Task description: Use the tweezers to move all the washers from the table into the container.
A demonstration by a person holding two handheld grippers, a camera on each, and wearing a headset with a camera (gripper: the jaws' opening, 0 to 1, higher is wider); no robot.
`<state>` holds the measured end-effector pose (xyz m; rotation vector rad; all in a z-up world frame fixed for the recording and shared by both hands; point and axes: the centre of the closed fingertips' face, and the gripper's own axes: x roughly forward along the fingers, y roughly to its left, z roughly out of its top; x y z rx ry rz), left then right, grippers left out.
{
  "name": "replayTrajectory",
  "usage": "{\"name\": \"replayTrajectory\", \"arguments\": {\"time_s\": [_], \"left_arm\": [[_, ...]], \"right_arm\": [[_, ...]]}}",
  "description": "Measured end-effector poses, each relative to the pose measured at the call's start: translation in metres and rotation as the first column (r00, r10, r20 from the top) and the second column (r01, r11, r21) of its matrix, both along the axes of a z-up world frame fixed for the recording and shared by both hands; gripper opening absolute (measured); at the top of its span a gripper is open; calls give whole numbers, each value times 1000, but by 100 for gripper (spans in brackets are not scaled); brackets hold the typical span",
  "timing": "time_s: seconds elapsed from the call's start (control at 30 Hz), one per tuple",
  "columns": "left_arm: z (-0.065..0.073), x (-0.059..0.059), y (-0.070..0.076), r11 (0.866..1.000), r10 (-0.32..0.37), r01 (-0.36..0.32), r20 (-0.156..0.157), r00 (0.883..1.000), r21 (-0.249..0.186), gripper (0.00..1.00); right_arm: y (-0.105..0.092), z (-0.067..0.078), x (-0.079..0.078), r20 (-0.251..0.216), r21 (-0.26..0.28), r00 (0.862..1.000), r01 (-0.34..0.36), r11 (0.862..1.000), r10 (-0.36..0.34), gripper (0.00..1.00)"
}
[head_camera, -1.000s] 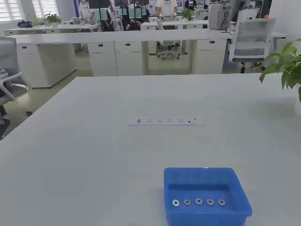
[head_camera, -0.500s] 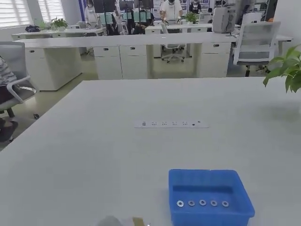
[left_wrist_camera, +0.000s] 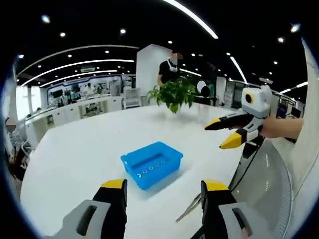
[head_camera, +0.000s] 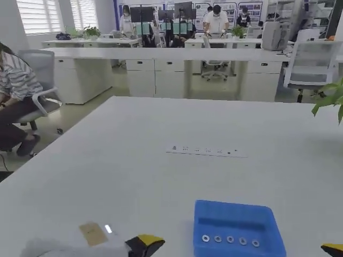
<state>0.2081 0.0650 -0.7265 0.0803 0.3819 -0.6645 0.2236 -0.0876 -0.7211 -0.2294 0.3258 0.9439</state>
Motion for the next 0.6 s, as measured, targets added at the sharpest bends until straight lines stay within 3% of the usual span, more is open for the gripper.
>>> {"name": "replayTrajectory", "arguments": {"time_s": [0.03, 0.1, 0.17, 0.23, 0.33, 0.47, 0.57, 0.6], "left_arm": [[3, -1, 1, 1000, 16, -15, 6, 1000, -17, 61], [12, 1, 6, 997, 72, -70, 49, 996, -31, 65], [13, -1, 8, 992, 108, -106, 35, 994, -62, 70], [17, -1, 10, 982, 157, -152, 41, 987, -112, 79], [18, -5, 16, 973, 208, -201, 54, 977, -117, 83], [24, -5, 26, 954, 288, -276, 94, 953, -116, 91], [33, -5, 34, 937, 335, -316, 120, 935, -152, 96], [36, -6, 38, 926, 361, -338, 131, 923, -169, 99]], "right_arm": [[-2, 4, 1, -3, 25, 1000, 10, 1000, -10, 50], [-7, 11, 5, -4, 75, 999, 40, 996, -40, 53], [-16, 19, 8, 3, 104, 998, 61, 993, -62, 57], [-25, 24, 9, 18, 109, 997, 76, 991, -79, 62], [-37, 29, 11, 30, 119, 994, 98, 988, -103, 69], [-53, 31, 13, 40, 143, 990, 126, 982, -133, 79], [-65, 33, 16, 32, 179, 985, 160, 971, -168, 86], [-71, 33, 17, 36, 190, 982, 175, 966, -185, 88]]}}
